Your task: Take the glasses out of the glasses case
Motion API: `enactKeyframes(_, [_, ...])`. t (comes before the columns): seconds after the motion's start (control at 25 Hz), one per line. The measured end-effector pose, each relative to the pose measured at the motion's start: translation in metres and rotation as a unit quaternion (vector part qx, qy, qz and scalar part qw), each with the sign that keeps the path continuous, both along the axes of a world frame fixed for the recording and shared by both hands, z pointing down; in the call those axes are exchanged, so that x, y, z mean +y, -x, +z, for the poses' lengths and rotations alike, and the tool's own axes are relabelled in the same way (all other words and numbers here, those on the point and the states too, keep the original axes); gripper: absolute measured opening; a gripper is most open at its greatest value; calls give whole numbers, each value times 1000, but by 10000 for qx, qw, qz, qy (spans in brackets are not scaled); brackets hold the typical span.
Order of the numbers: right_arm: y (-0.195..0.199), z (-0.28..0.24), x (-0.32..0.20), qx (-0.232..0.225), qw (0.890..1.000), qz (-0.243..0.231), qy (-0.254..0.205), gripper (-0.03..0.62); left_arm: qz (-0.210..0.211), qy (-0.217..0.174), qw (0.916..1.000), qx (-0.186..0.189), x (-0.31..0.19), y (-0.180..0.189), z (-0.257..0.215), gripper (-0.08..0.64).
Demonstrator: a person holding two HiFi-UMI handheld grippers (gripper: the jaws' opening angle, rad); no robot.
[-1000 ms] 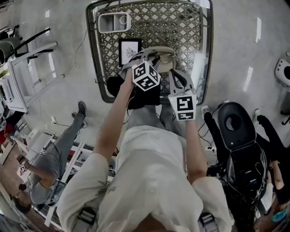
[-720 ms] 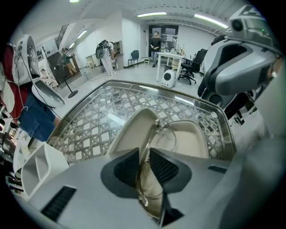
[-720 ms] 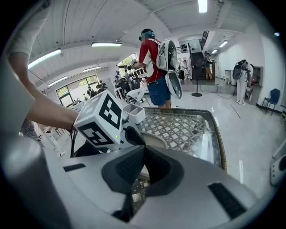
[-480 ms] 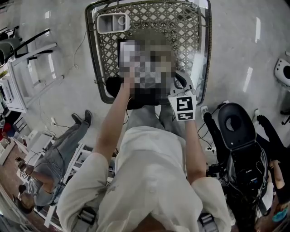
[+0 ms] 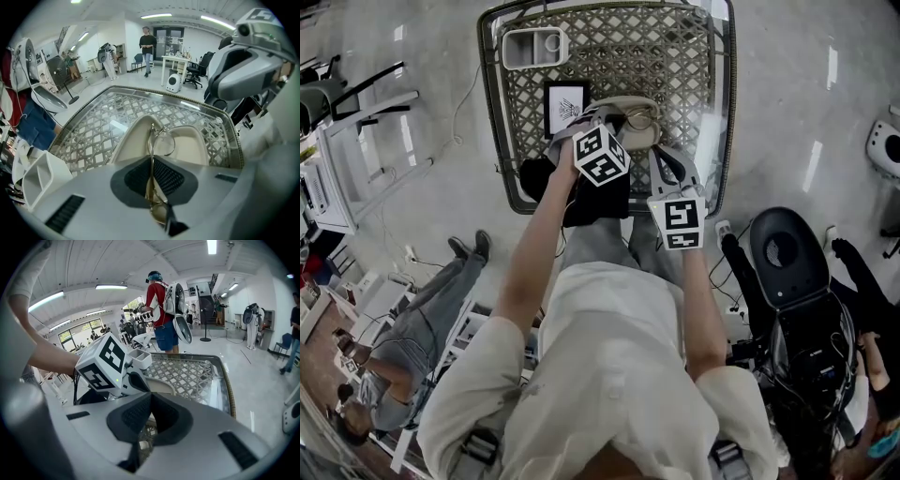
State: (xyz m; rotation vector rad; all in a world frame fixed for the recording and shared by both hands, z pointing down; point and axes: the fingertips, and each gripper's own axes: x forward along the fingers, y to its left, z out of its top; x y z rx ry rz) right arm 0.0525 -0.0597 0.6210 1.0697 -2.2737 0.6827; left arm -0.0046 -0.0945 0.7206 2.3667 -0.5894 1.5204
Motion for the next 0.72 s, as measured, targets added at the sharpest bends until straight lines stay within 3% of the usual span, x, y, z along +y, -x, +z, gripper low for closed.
enactKeyframes(0.72, [1, -16, 9, 94, 9997, 165, -172, 8, 132, -252, 9994, 177, 7, 3, -29, 29])
